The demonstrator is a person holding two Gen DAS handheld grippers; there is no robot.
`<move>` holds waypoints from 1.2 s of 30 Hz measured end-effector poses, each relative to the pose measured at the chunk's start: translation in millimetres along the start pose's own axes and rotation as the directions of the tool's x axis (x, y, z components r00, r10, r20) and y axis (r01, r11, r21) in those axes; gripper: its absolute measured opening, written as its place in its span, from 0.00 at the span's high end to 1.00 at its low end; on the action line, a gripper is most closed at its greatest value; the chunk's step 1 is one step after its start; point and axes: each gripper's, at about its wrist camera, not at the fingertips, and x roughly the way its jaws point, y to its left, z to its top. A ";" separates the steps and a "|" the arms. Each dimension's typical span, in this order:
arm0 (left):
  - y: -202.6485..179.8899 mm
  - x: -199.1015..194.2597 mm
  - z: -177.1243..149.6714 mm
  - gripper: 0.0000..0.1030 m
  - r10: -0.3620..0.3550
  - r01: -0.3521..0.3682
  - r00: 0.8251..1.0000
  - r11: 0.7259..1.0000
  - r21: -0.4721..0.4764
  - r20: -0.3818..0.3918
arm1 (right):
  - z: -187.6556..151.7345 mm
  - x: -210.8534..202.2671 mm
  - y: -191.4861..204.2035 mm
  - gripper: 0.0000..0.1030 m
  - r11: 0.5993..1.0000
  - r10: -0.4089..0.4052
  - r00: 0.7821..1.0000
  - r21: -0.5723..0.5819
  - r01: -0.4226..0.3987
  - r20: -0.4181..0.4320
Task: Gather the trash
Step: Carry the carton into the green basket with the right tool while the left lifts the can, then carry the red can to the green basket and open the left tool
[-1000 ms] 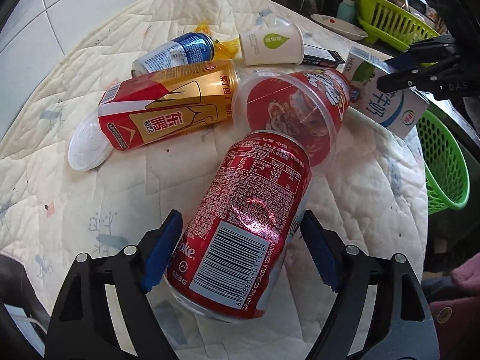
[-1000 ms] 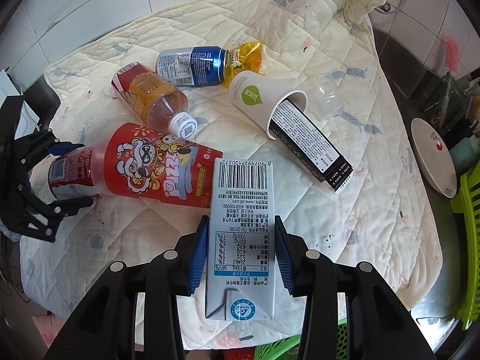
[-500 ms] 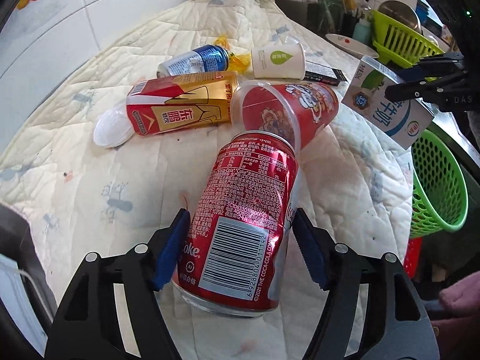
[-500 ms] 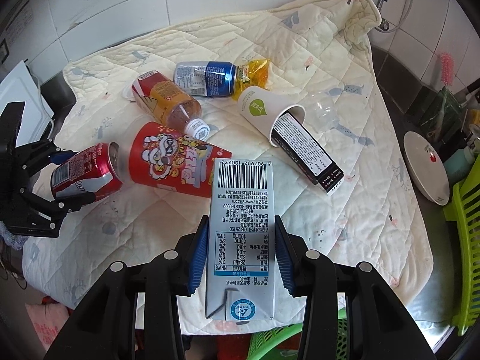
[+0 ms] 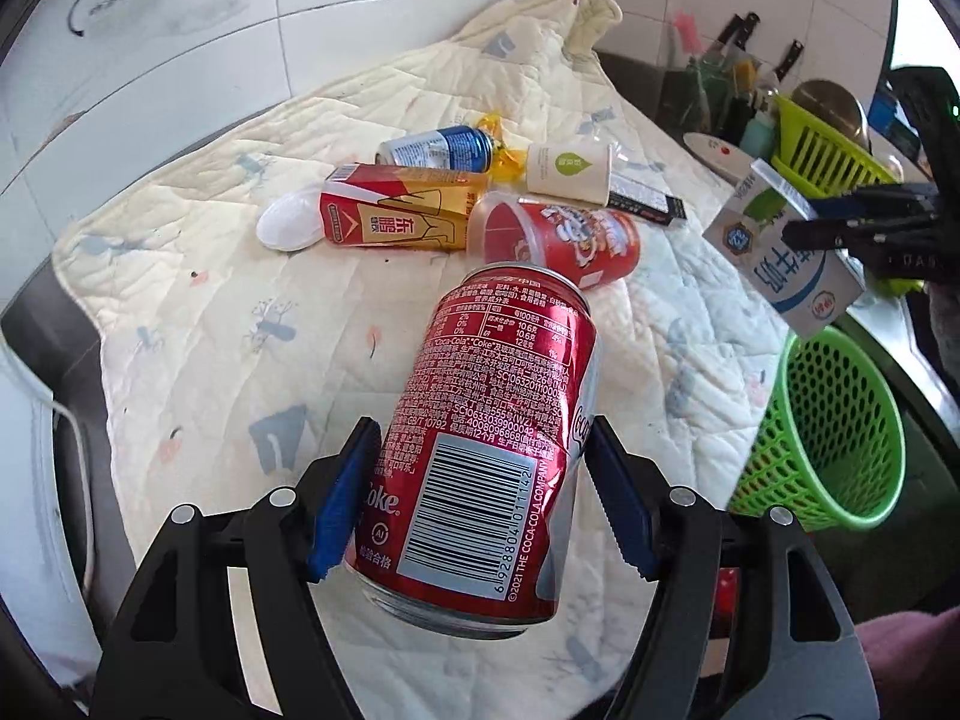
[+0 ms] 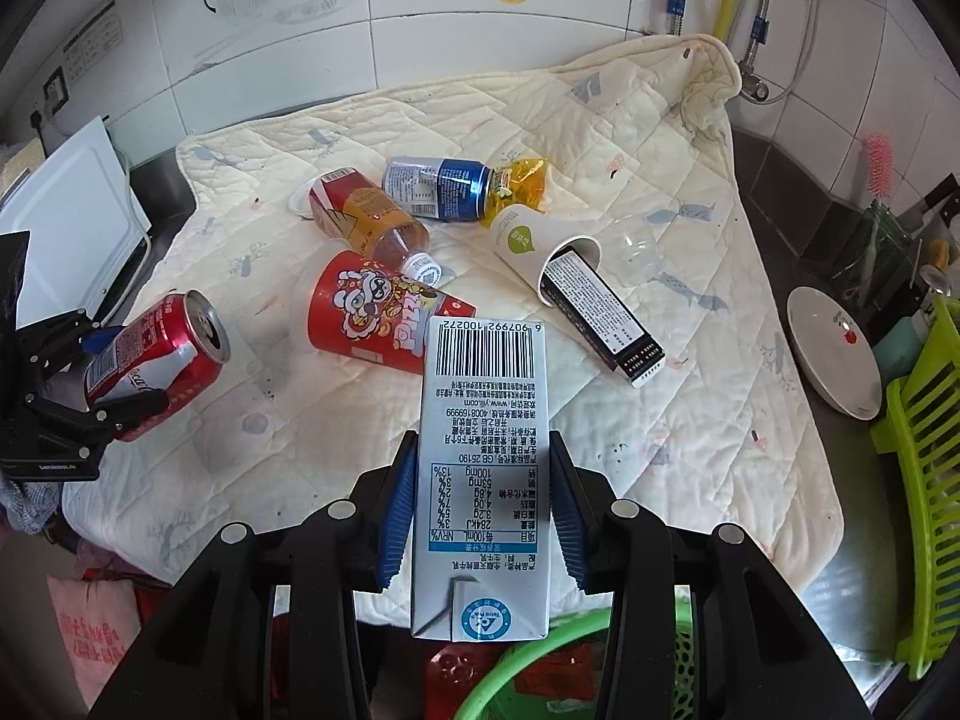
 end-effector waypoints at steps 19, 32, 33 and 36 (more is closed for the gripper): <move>-88.1 -60.1 -15.9 0.33 -0.030 0.034 0.994 0.999 -0.034 0.102 | -116.8 -37.3 -46.1 0.61 0.995 -0.095 0.991 0.009 0.096 -0.096; -159.3 -48.3 -18.3 0.33 -0.141 0.139 0.987 0.990 0.027 0.075 | -190.0 -11.2 -88.6 0.59 0.978 -0.088 0.977 0.171 0.122 -0.194; -164.5 -46.5 -18.6 0.33 -0.152 0.150 0.986 0.988 0.029 0.072 | -190.6 -11.8 -89.5 0.57 0.977 -0.085 0.977 0.176 0.119 -0.194; -177.9 -42.7 -20.2 0.33 -0.174 0.172 0.983 0.984 0.041 0.062 | -188.3 -19.3 -89.3 0.52 0.977 -0.103 0.979 0.167 0.133 -0.174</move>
